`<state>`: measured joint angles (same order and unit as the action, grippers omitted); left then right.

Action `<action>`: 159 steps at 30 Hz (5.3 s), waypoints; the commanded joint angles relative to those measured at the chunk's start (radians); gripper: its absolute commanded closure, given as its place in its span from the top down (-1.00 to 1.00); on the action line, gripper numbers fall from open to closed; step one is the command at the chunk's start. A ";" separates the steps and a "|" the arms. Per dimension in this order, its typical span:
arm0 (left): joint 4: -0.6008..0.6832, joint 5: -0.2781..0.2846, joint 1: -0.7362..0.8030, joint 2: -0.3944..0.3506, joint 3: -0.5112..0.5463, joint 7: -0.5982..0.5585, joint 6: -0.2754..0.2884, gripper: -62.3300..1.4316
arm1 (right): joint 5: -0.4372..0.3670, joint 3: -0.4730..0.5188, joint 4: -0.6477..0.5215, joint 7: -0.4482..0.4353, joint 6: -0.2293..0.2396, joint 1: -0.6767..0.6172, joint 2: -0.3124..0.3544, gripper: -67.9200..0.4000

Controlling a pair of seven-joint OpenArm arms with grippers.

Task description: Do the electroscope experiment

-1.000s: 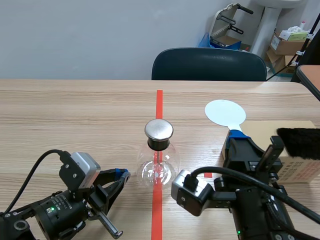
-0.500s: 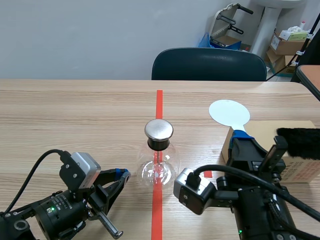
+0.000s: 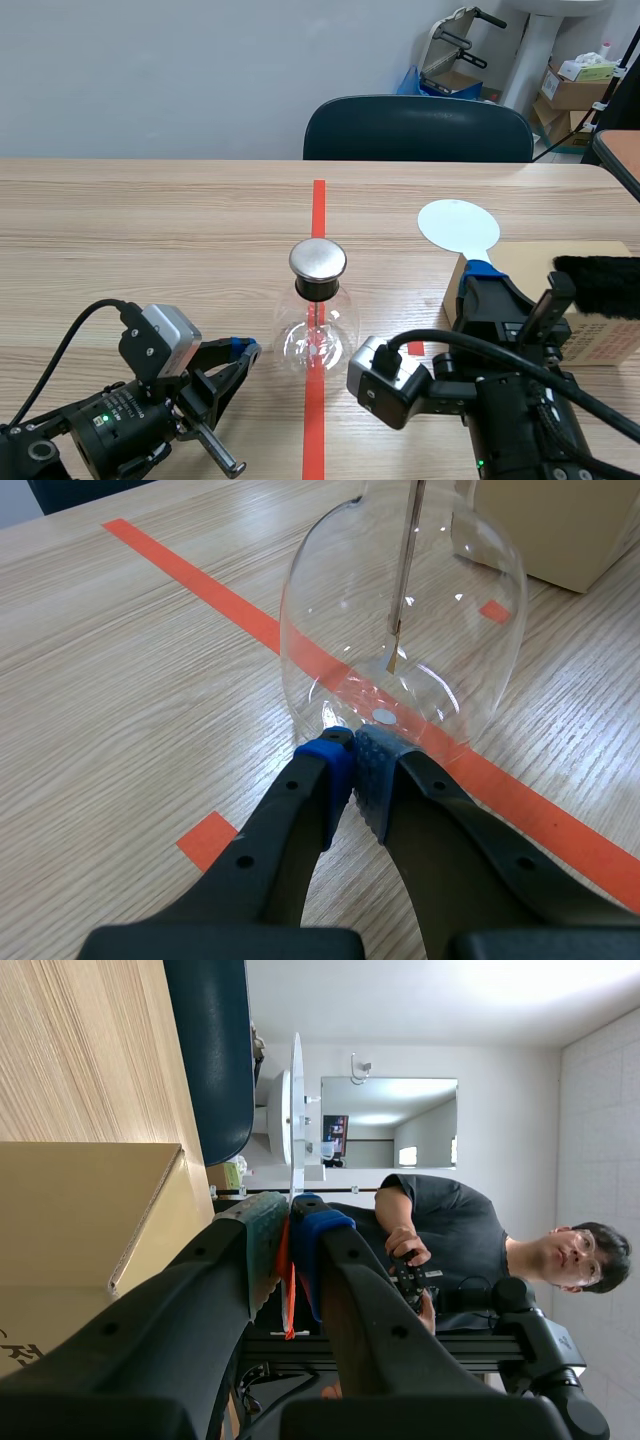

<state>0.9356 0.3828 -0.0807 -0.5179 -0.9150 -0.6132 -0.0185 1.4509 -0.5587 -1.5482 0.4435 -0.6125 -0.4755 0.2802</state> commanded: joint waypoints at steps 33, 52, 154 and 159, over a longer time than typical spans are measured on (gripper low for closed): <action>0.011 -0.002 0.000 0.011 0.004 -0.014 0.002 -0.88 | 0.003 0.002 -0.010 0.007 0.008 0.008 0.011 -0.96; 0.011 -0.002 0.000 0.011 0.004 -0.014 0.002 -0.88 | 0.003 0.002 -0.010 0.007 0.008 0.008 0.011 -0.96; 0.011 -0.005 0.000 0.019 0.004 -0.010 0.002 -0.87 | 0.010 0.002 -0.010 -0.002 0.008 0.010 0.011 -0.96; 0.011 -0.005 0.000 0.019 0.004 -0.010 0.002 -0.87 | 0.010 0.002 -0.010 0.150 0.008 0.010 0.011 -0.96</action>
<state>0.9356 0.3820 -0.0803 -0.5041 -0.9150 -0.6098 -0.0181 1.4597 -0.5587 -1.5482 0.5854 -0.5938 -0.4751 0.2802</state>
